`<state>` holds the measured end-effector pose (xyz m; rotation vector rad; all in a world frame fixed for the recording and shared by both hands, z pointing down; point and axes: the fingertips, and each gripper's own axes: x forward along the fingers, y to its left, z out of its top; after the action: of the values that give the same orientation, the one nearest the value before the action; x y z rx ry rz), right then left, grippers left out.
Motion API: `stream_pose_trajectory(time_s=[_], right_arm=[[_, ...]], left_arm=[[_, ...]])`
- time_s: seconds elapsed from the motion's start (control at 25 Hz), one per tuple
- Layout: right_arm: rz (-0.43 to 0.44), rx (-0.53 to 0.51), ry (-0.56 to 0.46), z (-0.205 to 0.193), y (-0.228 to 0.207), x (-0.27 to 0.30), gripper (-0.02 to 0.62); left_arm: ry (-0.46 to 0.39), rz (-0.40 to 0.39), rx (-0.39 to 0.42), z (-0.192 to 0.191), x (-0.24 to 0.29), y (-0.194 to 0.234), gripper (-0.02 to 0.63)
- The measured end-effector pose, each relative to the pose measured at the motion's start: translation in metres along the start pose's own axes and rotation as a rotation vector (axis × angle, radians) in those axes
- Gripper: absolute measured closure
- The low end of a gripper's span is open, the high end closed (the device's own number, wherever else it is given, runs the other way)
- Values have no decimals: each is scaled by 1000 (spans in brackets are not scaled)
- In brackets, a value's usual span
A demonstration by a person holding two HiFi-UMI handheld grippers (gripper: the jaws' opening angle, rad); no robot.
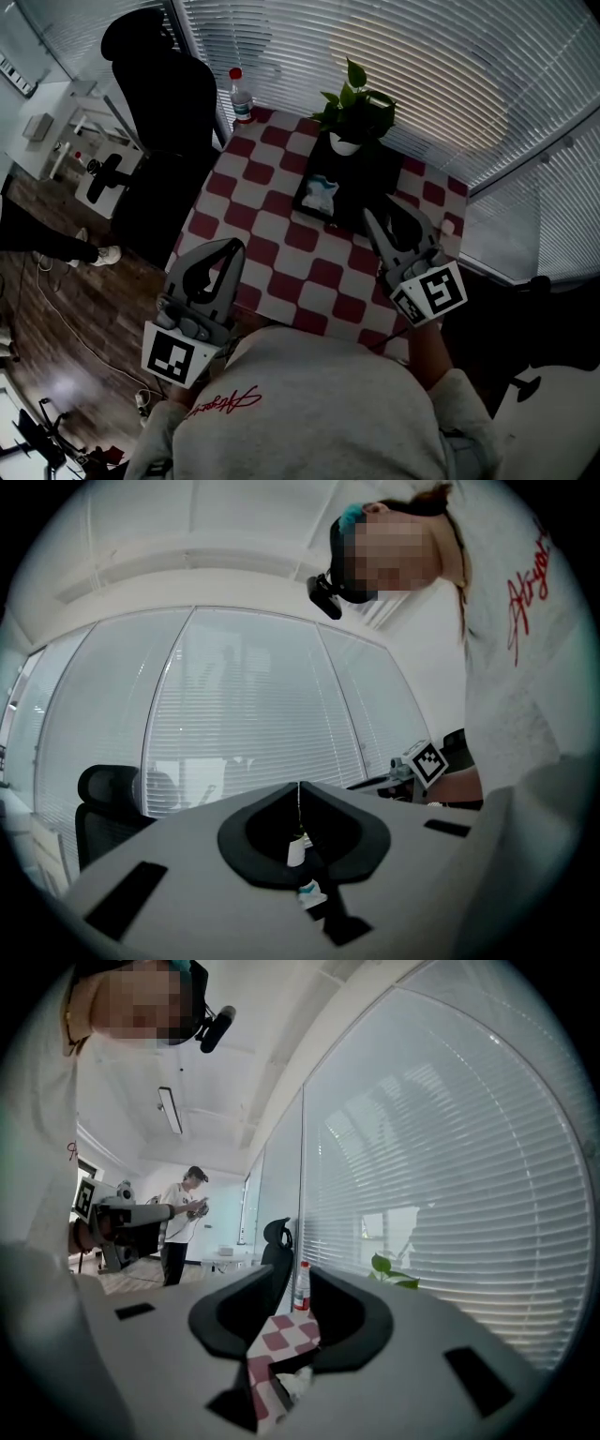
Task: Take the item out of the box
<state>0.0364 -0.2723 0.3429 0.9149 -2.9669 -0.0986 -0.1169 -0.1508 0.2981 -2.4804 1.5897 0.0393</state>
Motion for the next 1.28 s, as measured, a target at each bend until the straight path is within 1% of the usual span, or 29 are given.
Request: stream_pose_trajectory(time_s=[0.32,0.72,1.28], right_arm=[[25,-8,34,-12,-1,13,480],[55,-13,96,-37,-2,38,479],[114,-50,178,-65,2,63,476]], left_arm=[[14,23,12,2,-10,1,588],[27,73,13,-1,-24,9,588],[44,118,16,-1,-35,14,588]])
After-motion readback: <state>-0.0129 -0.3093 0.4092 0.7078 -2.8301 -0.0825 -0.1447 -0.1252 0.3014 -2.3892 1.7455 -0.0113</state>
